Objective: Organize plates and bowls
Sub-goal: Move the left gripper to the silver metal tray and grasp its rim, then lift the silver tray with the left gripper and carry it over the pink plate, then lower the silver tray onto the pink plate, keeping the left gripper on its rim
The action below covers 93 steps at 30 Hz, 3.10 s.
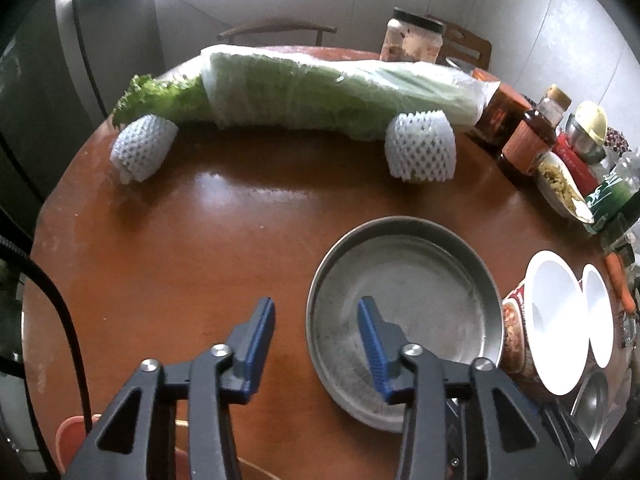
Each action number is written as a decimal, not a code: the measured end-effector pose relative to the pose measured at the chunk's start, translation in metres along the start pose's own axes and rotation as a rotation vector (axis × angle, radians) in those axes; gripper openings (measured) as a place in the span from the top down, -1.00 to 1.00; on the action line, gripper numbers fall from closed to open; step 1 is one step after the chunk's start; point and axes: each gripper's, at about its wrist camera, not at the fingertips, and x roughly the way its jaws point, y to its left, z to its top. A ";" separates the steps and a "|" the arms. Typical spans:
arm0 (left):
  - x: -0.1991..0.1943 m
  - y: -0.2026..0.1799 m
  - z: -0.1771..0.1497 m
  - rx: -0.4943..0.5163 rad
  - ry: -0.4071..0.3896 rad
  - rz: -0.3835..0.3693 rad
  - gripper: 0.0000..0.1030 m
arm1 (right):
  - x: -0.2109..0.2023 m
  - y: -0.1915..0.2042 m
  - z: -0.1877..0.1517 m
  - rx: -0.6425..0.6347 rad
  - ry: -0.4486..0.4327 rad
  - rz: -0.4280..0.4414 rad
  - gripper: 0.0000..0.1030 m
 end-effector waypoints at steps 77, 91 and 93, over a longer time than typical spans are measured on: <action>-0.188 0.085 -0.141 -0.144 -0.294 0.093 0.55 | -0.129 0.126 -0.087 -0.435 -0.206 0.182 -0.05; -0.158 0.100 -0.162 -0.175 -0.225 0.112 0.55 | -0.101 0.127 -0.103 -0.466 -0.113 0.189 -0.05; -0.151 0.102 -0.164 -0.179 -0.210 0.113 0.55 | -0.097 0.127 -0.106 -0.468 -0.098 0.188 -0.05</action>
